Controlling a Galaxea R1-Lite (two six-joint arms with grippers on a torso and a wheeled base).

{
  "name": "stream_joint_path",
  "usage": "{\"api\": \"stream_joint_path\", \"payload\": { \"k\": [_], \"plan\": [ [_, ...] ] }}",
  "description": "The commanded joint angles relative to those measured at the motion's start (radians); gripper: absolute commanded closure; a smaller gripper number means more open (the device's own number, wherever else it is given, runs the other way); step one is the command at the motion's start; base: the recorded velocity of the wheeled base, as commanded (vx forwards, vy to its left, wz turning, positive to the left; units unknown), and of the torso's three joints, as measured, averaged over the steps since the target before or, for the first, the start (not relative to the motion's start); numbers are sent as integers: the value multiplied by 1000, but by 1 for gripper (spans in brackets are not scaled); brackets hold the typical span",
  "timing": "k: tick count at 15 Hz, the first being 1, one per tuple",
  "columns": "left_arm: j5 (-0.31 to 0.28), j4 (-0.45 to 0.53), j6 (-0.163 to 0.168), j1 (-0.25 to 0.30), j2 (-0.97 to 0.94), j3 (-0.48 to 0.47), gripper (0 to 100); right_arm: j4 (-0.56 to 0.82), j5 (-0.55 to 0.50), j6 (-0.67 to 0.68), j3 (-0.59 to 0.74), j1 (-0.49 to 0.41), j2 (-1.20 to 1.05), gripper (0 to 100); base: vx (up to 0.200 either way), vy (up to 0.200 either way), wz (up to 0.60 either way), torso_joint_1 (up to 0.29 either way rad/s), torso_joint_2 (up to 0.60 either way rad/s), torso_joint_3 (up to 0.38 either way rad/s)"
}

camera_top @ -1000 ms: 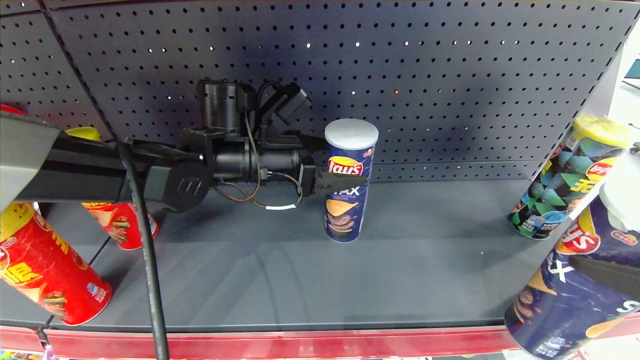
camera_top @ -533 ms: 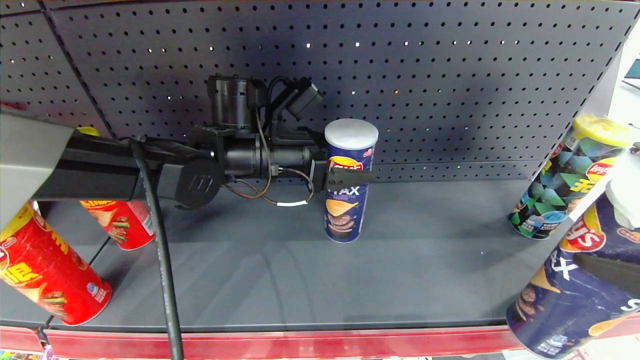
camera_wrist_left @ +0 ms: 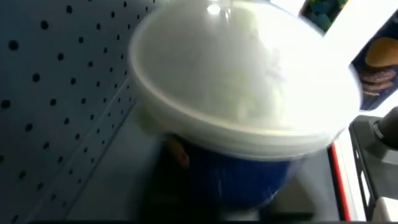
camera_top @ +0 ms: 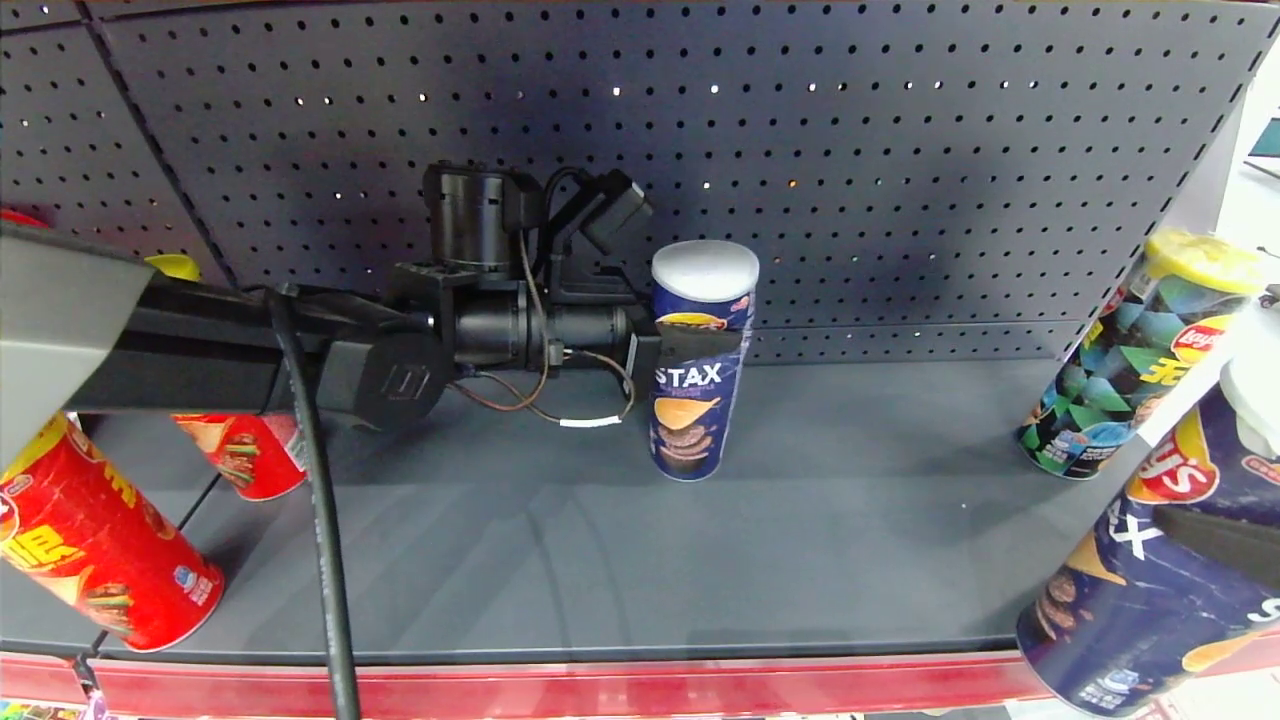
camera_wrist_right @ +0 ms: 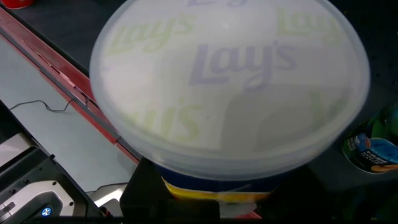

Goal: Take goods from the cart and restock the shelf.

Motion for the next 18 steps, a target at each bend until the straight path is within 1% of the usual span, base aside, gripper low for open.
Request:
{"api": "stream_joint_path", "payload": {
  "k": [1, 3, 4, 5, 6, 9, 10, 11, 14, 16, 18],
  "plan": [
    [5, 3, -2, -8, -78, 88, 100, 0, 1, 0, -3, 1, -1, 100, 0, 0, 0, 0, 0, 0],
    [35, 3, -6, -19, -164, 192, 100, 0, 2, 0, -3, 2, -1, 100, 0, 0, 0, 0, 0, 0],
    [52, 1, -31, -29, -204, 230, 100, 0, 2, 0, -2, 2, -3, 100, 0, 0, 0, 0, 0, 0],
    [81, 1, -57, -46, -239, 258, 100, 0, 2, 0, -2, 2, -3, 100, 0, 0, 0, 0, 0, 0],
    [117, 0, -75, -60, -268, 287, 100, 0, 4, 0, -2, 2, -1, 100, 0, 0, 0, 0, 0, 0],
    [141, -5, -75, -74, -334, 391, 100, 0, 5, 0, 0, 2, -1, 100, 0, 0, 0, 0, 0, 0],
    [158, -5, -77, -85, -354, 417, 100, 0, 5, 0, -2, 2, -1, 100, 0, 0, 0, 0, 0, 0],
    [172, -5, -78, -88, -368, 433, 100, 0, 5, 0, 0, 2, -3, 100, 0, 0, 0, 0, 0, 0],
    [181, -5, -77, -89, -411, 483, 100, 0, 5, 0, 0, 2, -3, 100, 0, 0, 0, 0, 0, 0],
    [195, -5, -80, -100, -442, 516, 100, 0, 5, 0, -2, 2, -3, 100, 0, 0, 0, 0, 0, 0],
    [195, -5, -81, -101, -463, 562, 100, 0, 5, 0, -3, 4, -3, 100, 0, 0, 0, 0, 0, 0]
  ]
}}
